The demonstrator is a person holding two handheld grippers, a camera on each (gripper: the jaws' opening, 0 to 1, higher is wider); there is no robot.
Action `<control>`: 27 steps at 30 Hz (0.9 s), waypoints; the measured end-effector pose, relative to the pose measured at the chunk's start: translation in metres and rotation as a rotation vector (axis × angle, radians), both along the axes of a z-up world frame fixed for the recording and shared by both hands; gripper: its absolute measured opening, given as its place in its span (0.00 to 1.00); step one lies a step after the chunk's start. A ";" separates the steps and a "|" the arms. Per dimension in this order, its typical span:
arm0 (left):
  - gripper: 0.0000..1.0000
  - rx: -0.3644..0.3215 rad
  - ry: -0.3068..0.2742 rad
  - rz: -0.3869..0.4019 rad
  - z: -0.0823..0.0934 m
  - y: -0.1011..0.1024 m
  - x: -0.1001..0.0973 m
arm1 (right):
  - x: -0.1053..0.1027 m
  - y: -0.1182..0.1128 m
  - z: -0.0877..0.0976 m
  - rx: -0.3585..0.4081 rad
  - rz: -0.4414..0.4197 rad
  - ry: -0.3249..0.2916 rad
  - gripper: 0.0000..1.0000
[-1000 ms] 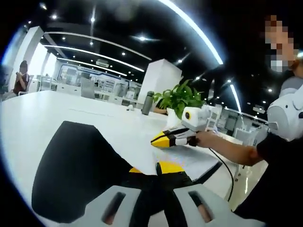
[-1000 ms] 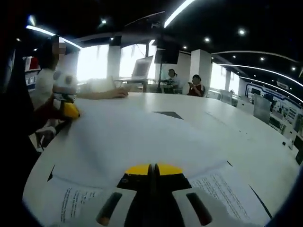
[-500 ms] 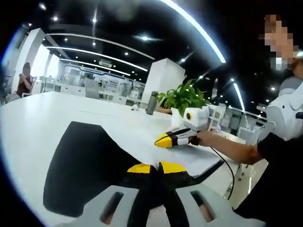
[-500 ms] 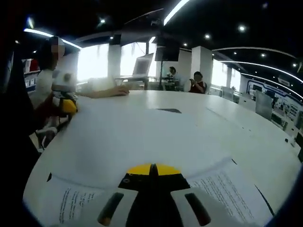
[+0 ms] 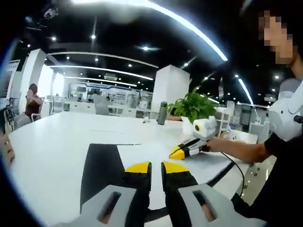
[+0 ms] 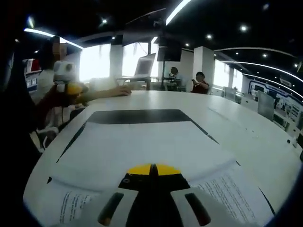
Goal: Flip through the bound document one page at a time
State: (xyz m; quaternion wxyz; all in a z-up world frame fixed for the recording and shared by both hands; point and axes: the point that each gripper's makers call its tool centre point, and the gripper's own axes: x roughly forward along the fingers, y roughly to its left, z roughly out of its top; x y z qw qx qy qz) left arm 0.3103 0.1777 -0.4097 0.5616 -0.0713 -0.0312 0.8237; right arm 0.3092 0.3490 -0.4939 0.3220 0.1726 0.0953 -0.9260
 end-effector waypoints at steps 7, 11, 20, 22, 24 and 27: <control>0.19 -0.051 0.067 -0.112 -0.005 0.051 -0.004 | 0.001 0.000 0.000 -0.003 -0.004 0.000 0.04; 0.19 -0.060 0.096 -0.141 -0.011 0.074 -0.013 | 0.001 0.000 0.000 -0.001 -0.001 0.001 0.04; 0.23 -0.092 0.121 -0.165 -0.023 0.107 -0.035 | 0.000 0.002 0.000 -0.021 -0.001 -0.002 0.04; 0.23 -0.111 0.116 -0.169 -0.031 0.112 -0.041 | 0.000 0.003 0.000 -0.024 -0.001 -0.003 0.04; 0.23 -0.156 0.120 -0.163 -0.043 0.118 -0.049 | 0.000 0.002 0.000 -0.026 -0.002 -0.004 0.04; 0.23 -0.186 0.100 -0.172 -0.055 0.125 -0.052 | 0.001 0.001 0.000 -0.026 -0.003 -0.004 0.04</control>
